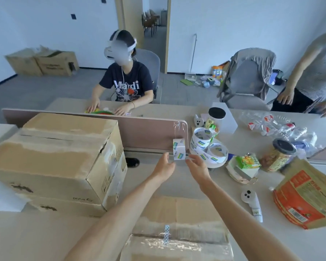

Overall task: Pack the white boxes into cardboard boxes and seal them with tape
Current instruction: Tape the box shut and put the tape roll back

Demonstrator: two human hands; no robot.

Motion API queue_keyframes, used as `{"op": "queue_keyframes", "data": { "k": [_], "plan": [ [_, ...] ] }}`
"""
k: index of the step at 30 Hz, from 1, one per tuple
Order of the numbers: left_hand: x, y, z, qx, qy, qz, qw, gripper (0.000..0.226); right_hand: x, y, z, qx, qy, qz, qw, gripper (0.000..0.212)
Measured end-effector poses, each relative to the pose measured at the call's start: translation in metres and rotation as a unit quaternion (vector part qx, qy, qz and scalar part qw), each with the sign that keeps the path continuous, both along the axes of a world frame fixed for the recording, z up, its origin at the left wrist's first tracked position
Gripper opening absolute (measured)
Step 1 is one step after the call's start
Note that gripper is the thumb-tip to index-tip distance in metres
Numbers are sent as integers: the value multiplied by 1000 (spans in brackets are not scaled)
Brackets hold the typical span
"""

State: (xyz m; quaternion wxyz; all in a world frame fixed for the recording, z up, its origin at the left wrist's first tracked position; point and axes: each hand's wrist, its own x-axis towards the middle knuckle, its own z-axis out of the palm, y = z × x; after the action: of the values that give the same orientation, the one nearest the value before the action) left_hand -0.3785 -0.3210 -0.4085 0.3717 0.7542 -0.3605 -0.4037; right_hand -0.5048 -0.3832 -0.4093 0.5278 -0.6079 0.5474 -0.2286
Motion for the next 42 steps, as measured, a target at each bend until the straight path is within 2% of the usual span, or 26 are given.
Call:
{"op": "queue_keyframes", "data": {
  "k": [3,7,11,15,17,21,25,30,36,39,42],
  "plan": [
    [4,-14,-4,10,69,38,997,61,12,-20,1,-5,-28,13,1000,20],
    [9,-26,-12,-3,92,55,994,34,21,-38,-1,4,-80,47,996,18],
    [19,-25,-8,-4,96,49,994,23,22,-49,4,10,-122,50,991,19],
    [34,-31,2,-59,-63,74,993,25,26,-58,9,31,-121,10,992,27],
    [36,-40,9,-90,-91,75,989,27,27,-59,12,27,-110,4,994,30],
    [39,-68,27,-137,-24,124,982,28,27,-56,19,36,-103,-8,994,24],
    [40,-89,47,-148,23,150,977,12,25,-53,27,41,-111,1,993,22],
    [31,-99,59,-128,60,170,975,14,24,-51,33,46,-119,3,992,21],
    [26,-116,81,-139,122,240,953,17,24,-56,44,58,-136,-10,989,21],
    [19,-117,87,-147,106,215,960,17,19,-64,49,58,-148,-22,987,19],
    [13,-118,93,-198,57,161,965,9,10,-69,48,43,-161,-28,986,21]
  ]
}}
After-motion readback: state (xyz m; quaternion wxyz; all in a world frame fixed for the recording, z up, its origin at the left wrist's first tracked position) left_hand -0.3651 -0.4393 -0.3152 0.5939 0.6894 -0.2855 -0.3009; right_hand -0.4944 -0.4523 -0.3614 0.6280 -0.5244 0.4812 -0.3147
